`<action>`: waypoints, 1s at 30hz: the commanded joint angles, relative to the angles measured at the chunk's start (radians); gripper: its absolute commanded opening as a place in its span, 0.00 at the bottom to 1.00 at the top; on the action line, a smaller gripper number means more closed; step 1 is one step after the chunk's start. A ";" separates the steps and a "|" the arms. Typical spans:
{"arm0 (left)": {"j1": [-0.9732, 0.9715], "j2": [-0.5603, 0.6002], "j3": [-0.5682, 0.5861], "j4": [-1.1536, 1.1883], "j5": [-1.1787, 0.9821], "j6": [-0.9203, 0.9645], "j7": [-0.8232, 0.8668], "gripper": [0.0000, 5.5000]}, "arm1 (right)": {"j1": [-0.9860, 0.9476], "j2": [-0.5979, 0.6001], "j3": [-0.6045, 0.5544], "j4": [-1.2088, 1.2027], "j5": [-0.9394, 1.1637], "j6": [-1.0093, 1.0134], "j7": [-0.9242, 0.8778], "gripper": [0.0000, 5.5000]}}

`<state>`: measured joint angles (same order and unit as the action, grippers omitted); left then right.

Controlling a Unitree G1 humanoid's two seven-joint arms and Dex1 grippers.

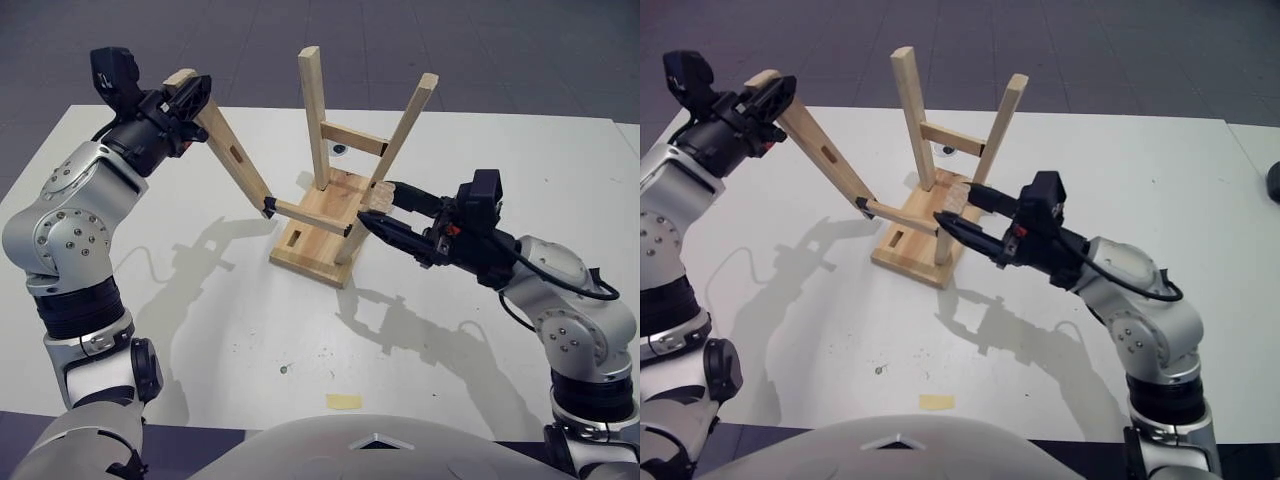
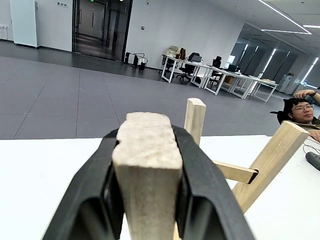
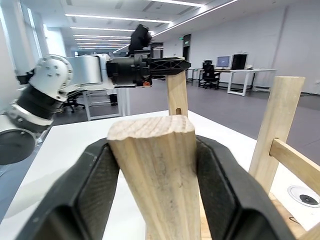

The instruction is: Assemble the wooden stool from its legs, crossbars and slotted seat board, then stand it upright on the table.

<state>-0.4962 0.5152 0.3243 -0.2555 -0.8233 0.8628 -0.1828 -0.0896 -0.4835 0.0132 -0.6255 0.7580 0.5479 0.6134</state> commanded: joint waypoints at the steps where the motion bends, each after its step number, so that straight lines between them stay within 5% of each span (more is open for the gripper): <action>1: 0.037 0.003 0.049 -0.042 -0.050 0.064 0.024 0.19 | 0.050 0.053 0.042 0.018 -0.080 0.018 -0.118 0.40; 10: -0.004 -0.131 0.066 0.001 -0.127 0.056 0.107 0.19 | 0.059 0.107 0.062 0.013 -0.085 0.001 -0.175 0.40; 30: 0.119 -0.033 -0.148 -0.034 0.173 -0.096 0.006 0.19 | 0.062 0.129 0.085 0.045 -0.141 -0.046 -0.181 0.40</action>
<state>-0.4311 0.4382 0.2188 -0.2997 -0.7497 0.7566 -0.1757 -0.0624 -0.3478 0.0821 -0.6185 0.6477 0.4630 0.4522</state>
